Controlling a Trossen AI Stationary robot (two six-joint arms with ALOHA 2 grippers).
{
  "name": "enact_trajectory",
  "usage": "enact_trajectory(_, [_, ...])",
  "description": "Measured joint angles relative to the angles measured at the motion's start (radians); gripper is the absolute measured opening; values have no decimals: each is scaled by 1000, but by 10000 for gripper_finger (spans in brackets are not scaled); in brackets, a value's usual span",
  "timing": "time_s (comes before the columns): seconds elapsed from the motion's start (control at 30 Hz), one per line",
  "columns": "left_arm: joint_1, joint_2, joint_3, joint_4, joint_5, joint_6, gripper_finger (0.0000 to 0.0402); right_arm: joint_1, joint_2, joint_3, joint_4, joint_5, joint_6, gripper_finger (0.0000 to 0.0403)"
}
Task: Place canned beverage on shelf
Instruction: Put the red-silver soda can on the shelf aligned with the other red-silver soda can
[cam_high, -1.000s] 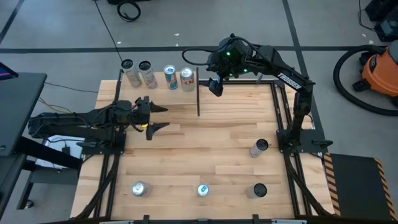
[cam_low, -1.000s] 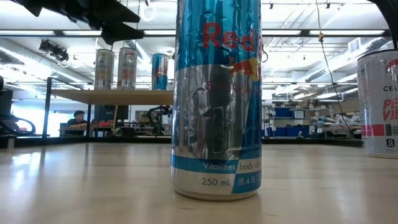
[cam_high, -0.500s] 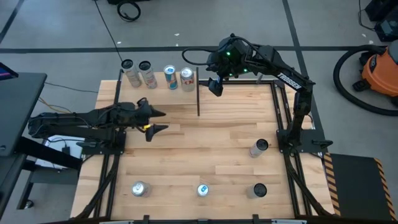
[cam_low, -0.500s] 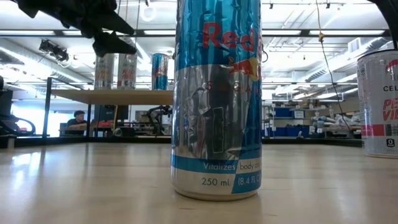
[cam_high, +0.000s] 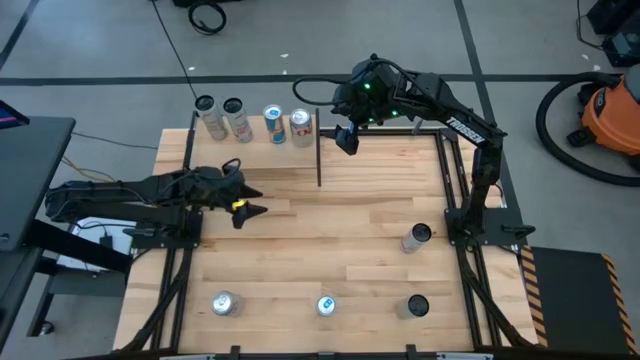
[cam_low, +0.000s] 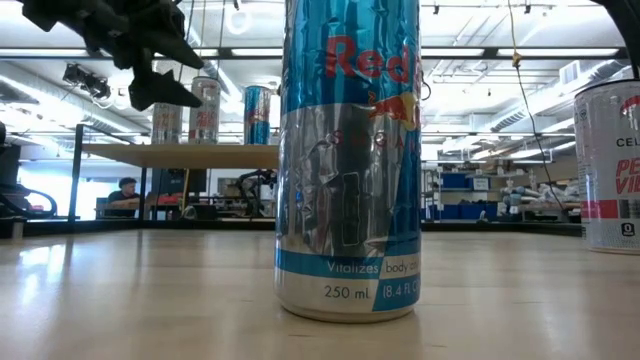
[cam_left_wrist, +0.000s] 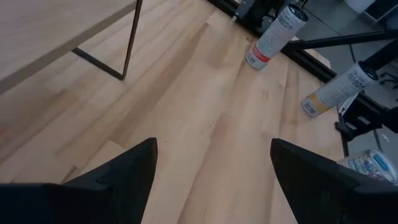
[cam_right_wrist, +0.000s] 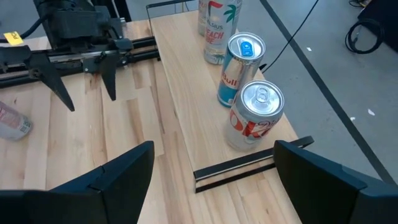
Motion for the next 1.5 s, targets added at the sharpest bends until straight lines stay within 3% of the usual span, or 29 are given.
enact_trajectory(0.73, [1, 4, 0, 125, -58, 1, 314, 0, 0, 0, 0, 0, -4, 338])
enact_trajectory(1.07, [-24, 20, 8, 277, 138, -72, 314, 0, 0, 0, -1, 0, -4, 338])
enact_trajectory(1.27, [-112, 30, 79, 254, 172, -48, 314, 0, 0, 0, -1, 0, -4, 338])
enact_trajectory(1.5, [-238, 79, 247, 77, 172, 107, 314, 0, 0, 0, -3, 0, -4, 338])
